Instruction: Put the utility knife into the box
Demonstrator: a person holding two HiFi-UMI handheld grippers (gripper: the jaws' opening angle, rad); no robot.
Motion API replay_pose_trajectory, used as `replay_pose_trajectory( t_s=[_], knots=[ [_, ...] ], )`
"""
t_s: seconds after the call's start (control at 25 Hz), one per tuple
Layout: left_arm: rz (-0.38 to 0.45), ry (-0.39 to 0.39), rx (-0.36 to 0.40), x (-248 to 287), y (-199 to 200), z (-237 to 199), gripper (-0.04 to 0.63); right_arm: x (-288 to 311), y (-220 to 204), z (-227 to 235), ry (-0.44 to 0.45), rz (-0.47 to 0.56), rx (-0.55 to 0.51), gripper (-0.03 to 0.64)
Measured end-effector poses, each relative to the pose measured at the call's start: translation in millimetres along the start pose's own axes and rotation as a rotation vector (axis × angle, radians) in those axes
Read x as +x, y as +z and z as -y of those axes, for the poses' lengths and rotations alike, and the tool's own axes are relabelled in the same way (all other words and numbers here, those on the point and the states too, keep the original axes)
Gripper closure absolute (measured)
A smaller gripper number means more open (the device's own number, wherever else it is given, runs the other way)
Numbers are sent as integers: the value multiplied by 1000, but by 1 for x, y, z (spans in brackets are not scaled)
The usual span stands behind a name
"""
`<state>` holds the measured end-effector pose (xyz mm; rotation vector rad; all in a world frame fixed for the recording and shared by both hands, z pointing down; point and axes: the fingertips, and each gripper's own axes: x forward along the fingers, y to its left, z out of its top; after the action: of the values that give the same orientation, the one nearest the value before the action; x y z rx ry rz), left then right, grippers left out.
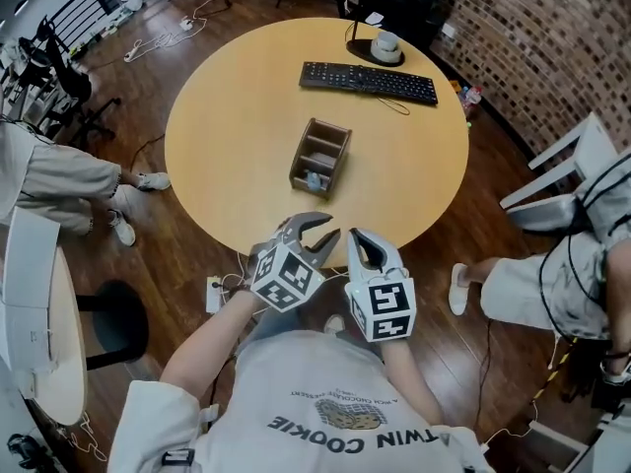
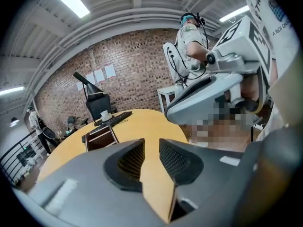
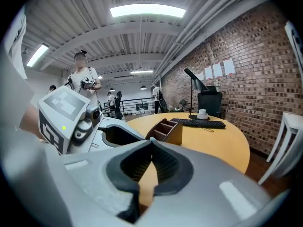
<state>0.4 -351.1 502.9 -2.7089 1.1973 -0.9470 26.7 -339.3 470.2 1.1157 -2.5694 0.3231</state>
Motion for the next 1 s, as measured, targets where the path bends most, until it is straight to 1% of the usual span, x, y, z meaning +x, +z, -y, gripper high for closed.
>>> replay_pose_trajectory(
  t_s=[0.28,0.4,0.56,0.68,0.84,1.0],
  knots=[
    [4,71,-103,-21,5,36,519,-30,-16,-13,77,-12,-13,617],
    [12,102,-152,-34,6,42,532,-35,-13,-24,103,-9,-17,616],
    [25,141,-235,-56,-1,44,552,-37,-12,-41,128,-10,-29,617],
    [43,167,-279,-77,-7,45,561,-39,-14,-59,144,-10,-38,616],
    [79,197,-313,-109,-14,46,571,-43,-14,-91,163,-8,-50,617],
    [108,202,-361,-144,-27,54,577,-54,-18,-127,156,-9,-54,617]
  ],
)
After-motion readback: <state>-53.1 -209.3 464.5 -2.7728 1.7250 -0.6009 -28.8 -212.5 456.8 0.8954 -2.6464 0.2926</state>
